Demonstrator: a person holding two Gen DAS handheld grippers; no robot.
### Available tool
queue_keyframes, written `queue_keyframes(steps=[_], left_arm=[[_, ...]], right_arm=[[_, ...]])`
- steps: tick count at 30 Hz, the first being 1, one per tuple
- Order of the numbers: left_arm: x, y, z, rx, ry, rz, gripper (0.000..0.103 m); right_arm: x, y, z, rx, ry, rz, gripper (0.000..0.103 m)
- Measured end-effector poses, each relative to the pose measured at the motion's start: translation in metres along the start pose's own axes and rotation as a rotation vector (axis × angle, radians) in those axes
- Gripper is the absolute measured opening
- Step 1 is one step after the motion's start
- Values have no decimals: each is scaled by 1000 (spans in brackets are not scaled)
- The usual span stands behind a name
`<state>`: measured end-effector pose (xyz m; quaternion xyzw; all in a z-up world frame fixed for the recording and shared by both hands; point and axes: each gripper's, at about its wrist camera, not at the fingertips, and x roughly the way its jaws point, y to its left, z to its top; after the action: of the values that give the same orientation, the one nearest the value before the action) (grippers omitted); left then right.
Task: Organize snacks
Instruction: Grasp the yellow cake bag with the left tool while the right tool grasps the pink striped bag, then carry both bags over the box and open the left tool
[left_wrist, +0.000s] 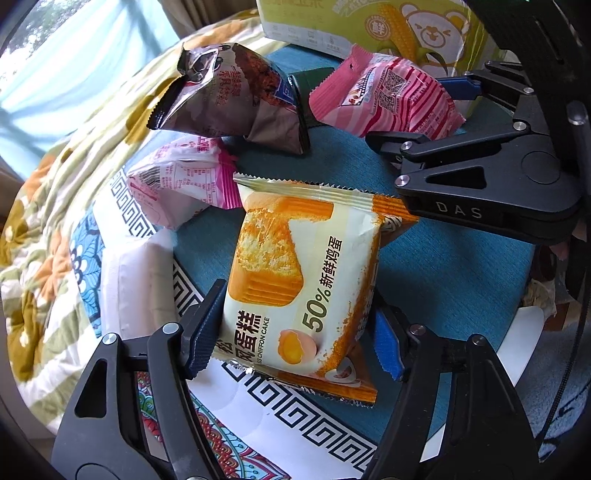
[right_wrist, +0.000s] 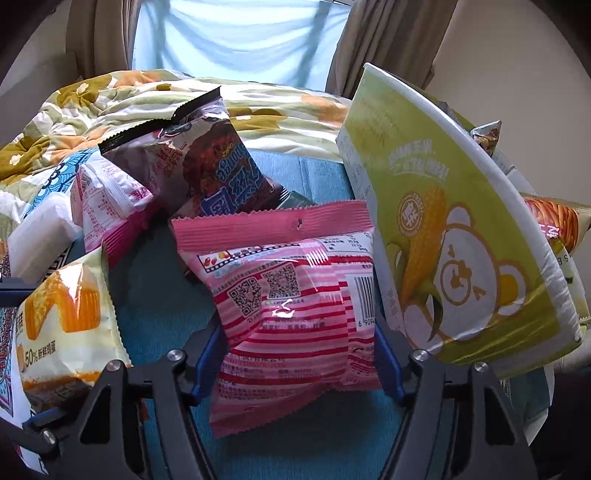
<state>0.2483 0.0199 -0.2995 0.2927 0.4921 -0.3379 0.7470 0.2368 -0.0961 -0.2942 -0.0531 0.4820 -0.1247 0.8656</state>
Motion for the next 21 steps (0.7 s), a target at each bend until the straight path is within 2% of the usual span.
queue_keyframes(steps=[4, 10, 15, 21], left_arm=[[-3, -7, -6, -5, 1, 5, 67], [-8, 3, -12, -120, 5, -15, 63], [-16, 9, -20, -172, -3, 6, 62], [-55, 7, -15, -215, -64, 40, 62]], right_arm=[[-8, -2, -10, 14, 20, 31, 65], [-16, -6, -15, 31, 29, 55, 62], [-32, -7, -16, 28, -7, 64, 61], [-63, -12, -13, 28, -59, 86, 61]])
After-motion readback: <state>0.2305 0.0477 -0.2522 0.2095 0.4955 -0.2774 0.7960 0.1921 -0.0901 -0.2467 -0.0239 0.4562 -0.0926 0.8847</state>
